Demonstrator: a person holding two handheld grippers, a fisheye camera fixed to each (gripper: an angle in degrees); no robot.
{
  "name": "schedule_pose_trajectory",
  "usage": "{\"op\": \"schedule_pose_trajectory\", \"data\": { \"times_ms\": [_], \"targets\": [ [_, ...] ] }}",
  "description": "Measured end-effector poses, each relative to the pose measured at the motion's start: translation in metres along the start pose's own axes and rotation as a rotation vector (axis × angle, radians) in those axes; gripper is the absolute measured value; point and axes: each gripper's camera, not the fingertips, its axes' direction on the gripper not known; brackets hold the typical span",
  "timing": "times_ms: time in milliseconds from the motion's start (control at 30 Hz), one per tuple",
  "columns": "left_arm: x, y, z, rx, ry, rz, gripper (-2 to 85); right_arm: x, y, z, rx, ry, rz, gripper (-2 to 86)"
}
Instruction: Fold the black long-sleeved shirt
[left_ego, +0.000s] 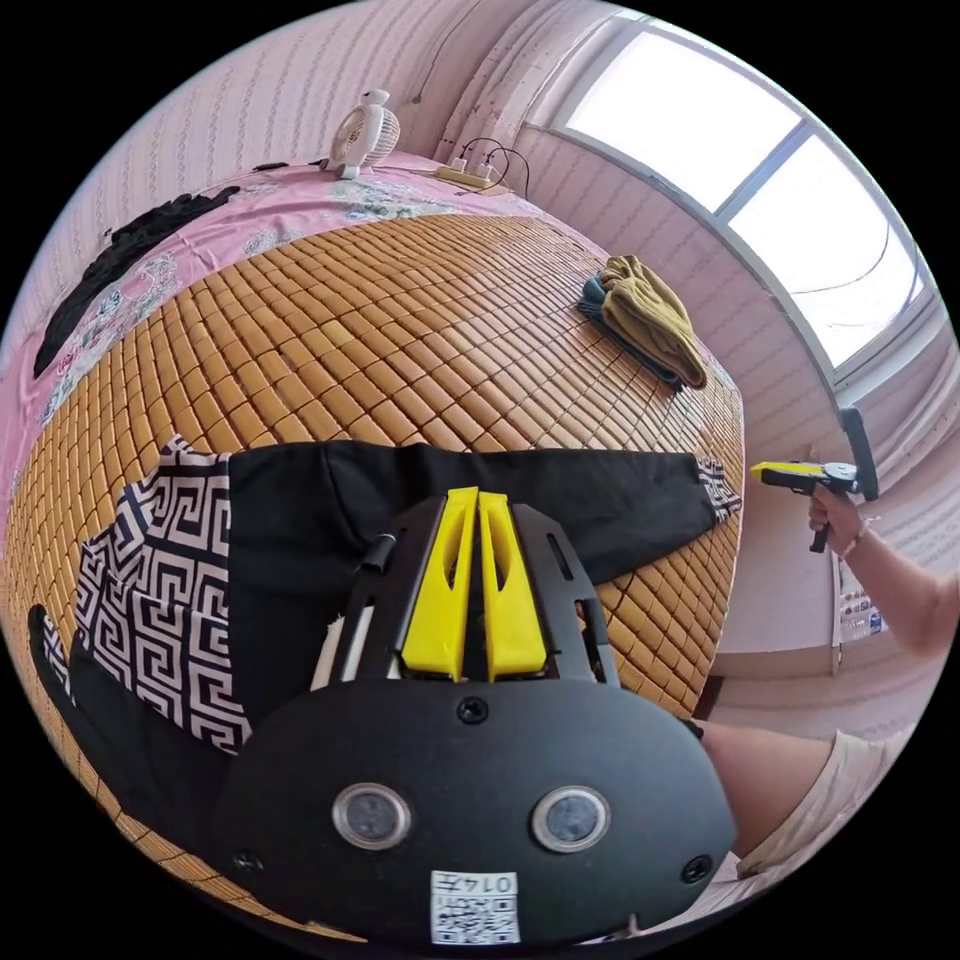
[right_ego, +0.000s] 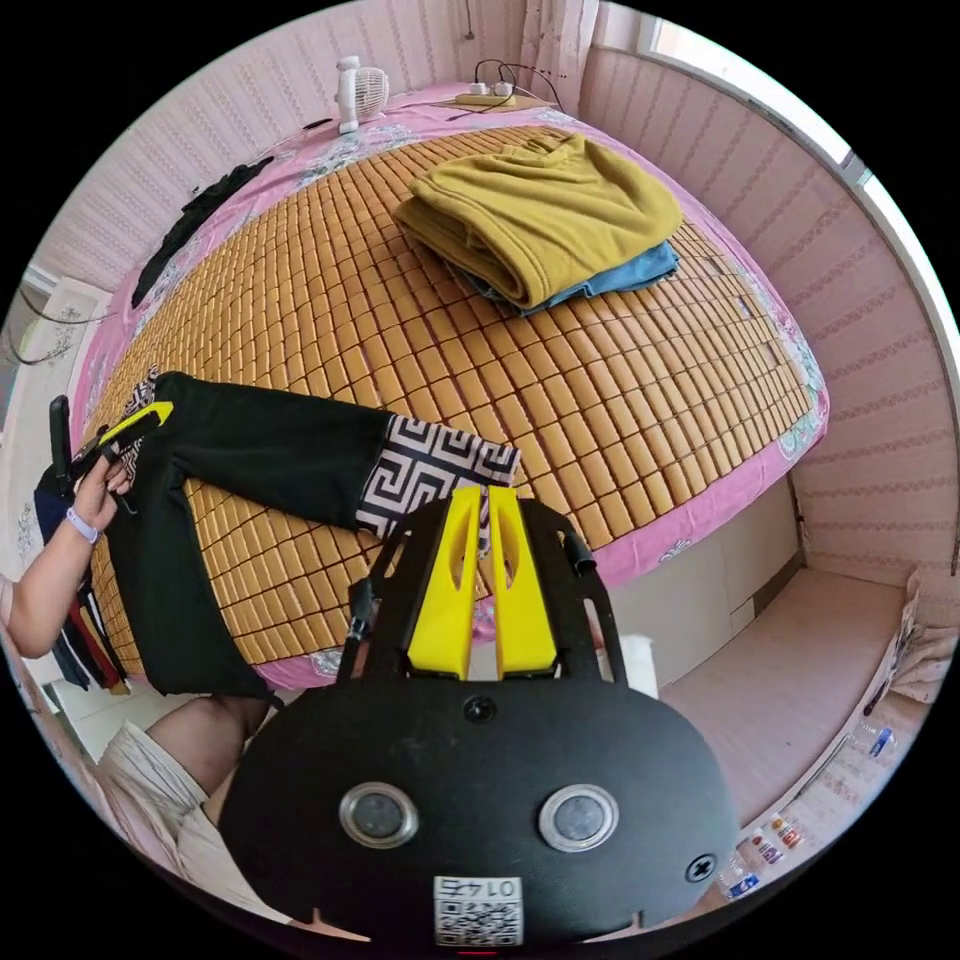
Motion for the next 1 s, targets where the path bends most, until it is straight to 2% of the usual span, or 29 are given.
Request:
{"op": "schedule_pose_trajectory", "data": {
  "times_ms": [133,233,400,500,667,867,1000],
  "targets": [
    [-0.011,0.016,0.014,-0.082,0.008,-0.027,-1.0,-0.027,0.005,0.063,-0.125,0.047,-0.022,0.1],
    [-0.014,0.033,0.012,-0.039,0.032,0.018,-1.0,-0.033,0.011,0.074,-0.068,0.035,-0.032,-0.1],
    [-0.012,0.053,-0.007,-0.033,0.025,0.0,-1.0,-0.046,0.007,0.092,-0.117,0.105,-0.049,-0.6],
    [-0.012,0.078,-0.034,0.028,0.102,-0.007,-1.0,-0.065,0.01,0.081,-0.09,0.211,-0.089,-0.9],
    [-0.031,0.166,-0.11,0.059,0.053,-0.105,-1.0,-0.131,0.0,0.06,-0.006,0.216,-0.235,-0.9],
    [-0.075,0.321,-0.203,0.063,-0.126,-0.404,-1.0,-0.317,-0.052,0.091,0.127,-0.151,-0.573,-0.6],
    [-0.084,0.404,-0.241,0.047,-0.282,-0.501,-1.0,-0.523,-0.083,0.136,0.14,-0.398,-0.842,0.9]
  ]
}}
